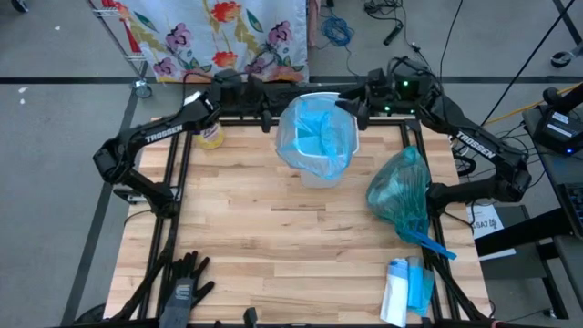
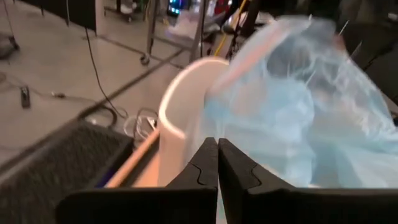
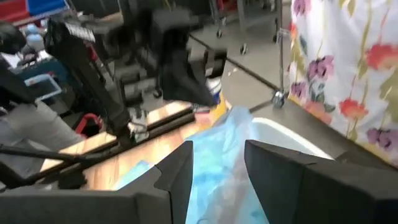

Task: Place trash/remove bag and relplace
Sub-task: Insert a new trash bag into the trash bin

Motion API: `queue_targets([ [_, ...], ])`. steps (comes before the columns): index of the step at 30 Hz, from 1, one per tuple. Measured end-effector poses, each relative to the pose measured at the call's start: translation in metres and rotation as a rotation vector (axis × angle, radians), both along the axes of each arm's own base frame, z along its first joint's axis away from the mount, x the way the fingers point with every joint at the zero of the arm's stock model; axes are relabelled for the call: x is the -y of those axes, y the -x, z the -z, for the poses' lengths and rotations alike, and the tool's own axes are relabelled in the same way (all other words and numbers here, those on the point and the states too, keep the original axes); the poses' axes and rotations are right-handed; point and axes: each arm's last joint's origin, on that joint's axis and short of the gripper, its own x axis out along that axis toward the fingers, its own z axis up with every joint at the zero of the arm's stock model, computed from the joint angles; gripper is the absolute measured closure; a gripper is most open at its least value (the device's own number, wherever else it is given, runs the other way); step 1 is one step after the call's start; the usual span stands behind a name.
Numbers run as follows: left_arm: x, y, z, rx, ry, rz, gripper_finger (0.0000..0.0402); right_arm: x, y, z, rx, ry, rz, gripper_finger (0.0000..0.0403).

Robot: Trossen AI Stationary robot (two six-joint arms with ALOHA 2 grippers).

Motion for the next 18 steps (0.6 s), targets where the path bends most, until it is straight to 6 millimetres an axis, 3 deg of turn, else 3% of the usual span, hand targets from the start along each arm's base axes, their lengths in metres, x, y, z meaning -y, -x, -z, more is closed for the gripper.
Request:
queue_targets([
  [4,-0.004,0.003,-0.012,0.015,-0.038,-0.008,0.0400,0.003,-0.004,0.005,-0.021,-0.018,-0.002,0.0266],
  [10,-0.005,0.004,-0.010,-0.003,-0.024,-0.010,0.0400,0.003,-0.006,0.012,-0.067,-0.047,0.008,0.0276],
  [14,-0.005,0.004,-0.010,-0.003,-0.024,-0.008,0.0401,0.004,-0.007,0.017,-0.116,-0.055,0.013,0.0316],
  [18,-0.005,0.005,-0.008,-0.018,-0.012,-0.009,0.0401,0.006,-0.007,0.018,-0.145,0.007,0.036,0.0381],
])
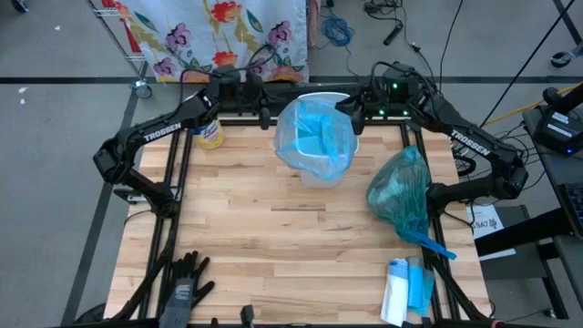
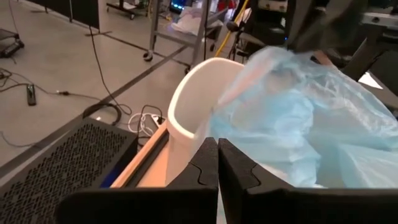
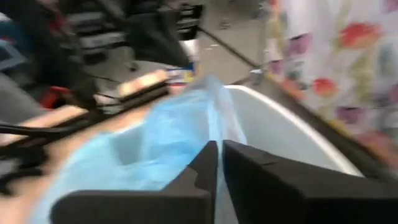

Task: Place trash/remove bag and relplace
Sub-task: Insert a new trash bag into the trash bin

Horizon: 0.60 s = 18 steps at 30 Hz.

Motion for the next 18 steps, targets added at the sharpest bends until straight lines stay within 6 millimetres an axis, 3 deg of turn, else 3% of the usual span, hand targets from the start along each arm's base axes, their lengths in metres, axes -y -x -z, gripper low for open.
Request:
queue_targets([
  [12,0.000,0.000,0.000,-0.002,0.002,0.000,0.0379,0.014,0.005,-0.012,0.031,0.189,0.224,0.0403],
  [18,-0.001,0.001,0.000,-0.002,0.002,-0.004,0.0378,0.022,0.011,-0.013,0.037,0.186,0.323,0.0403],
])
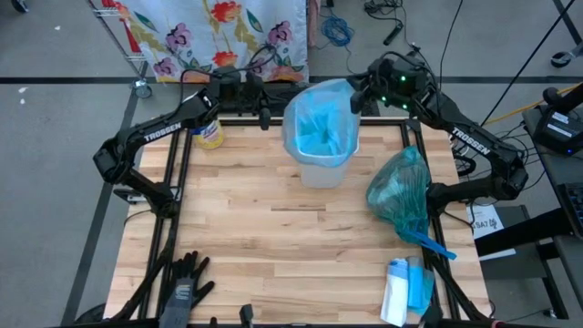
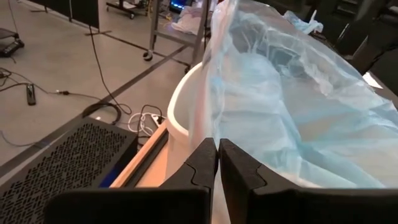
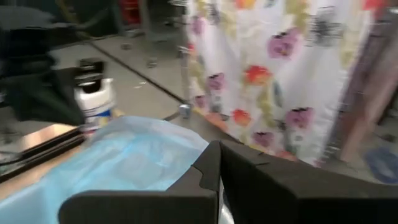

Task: Place trash/remove bag and relplace
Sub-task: Insert a new trash bag into the trash bin

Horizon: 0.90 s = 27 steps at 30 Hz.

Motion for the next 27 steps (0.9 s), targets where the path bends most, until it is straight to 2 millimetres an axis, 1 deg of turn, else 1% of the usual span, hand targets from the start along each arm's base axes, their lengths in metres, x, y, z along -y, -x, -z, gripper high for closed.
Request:
queue_targets([
  [3,-0.001,0.000,0.000,0.000,0.000,-0.002,0.0378,0.003,0.001,0.001,-0.014,0.008,0.083,0.0403],
  [6,-0.001,0.000,0.000,0.000,0.000,-0.002,0.0377,0.006,-0.001,0.004,-0.027,0.002,0.098,0.0403],
  [14,0.001,0.000,0.000,0.009,0.007,0.042,0.0377,0.023,-0.020,0.032,-0.121,-0.073,0.112,0.0403],
  [17,0.000,0.000,0.000,0.006,0.000,0.036,0.0377,0.030,-0.023,0.037,-0.130,-0.077,0.121,0.0403],
  [19,0.000,0.000,0.000,0.006,-0.001,0.035,0.0377,0.034,-0.022,0.037,-0.119,-0.068,0.133,0.0403],
  [24,0.000,0.000,0.000,0.008,-0.005,0.034,0.0377,0.044,-0.015,0.029,-0.071,-0.001,0.160,0.0403],
  [27,0.000,0.000,-0.001,0.007,-0.039,0.040,0.0377,0.047,-0.013,0.027,-0.052,0.008,0.159,0.0403],
])
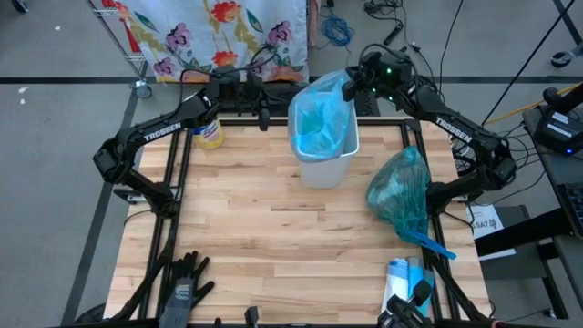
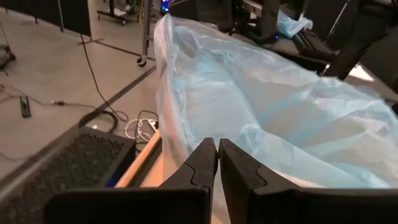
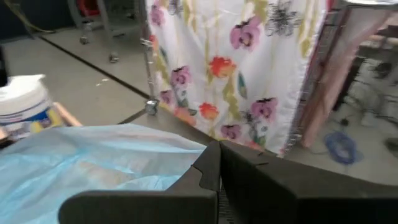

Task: Place trash/remove bag and relplace
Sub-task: Insert a new trash bag into the trash bin

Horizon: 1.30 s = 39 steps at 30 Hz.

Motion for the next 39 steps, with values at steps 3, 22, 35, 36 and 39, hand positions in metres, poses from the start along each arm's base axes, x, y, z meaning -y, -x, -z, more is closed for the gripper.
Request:
queue_targets([
  [3,0.000,0.000,0.001,-0.005,-0.016,0.008,0.0377,-0.001,0.000,0.001,0.013,-0.028,-0.035,0.0403],
  [22,-0.023,-0.026,0.032,-0.018,-0.042,-0.026,0.0396,-0.010,-0.004,0.012,-0.052,-0.134,-0.048,0.0403],
  [35,-0.030,-0.037,0.047,-0.023,-0.040,-0.030,0.0395,-0.013,0.004,0.015,-0.072,-0.199,0.093,0.0403],
  [36,-0.030,-0.037,0.046,-0.020,-0.042,-0.031,0.0395,-0.014,0.006,0.013,-0.064,-0.196,0.103,0.0403],
  [39,-0.029,-0.037,0.047,-0.022,-0.035,-0.024,0.0395,-0.019,0.012,0.009,-0.055,-0.199,0.149,0.0403],
])
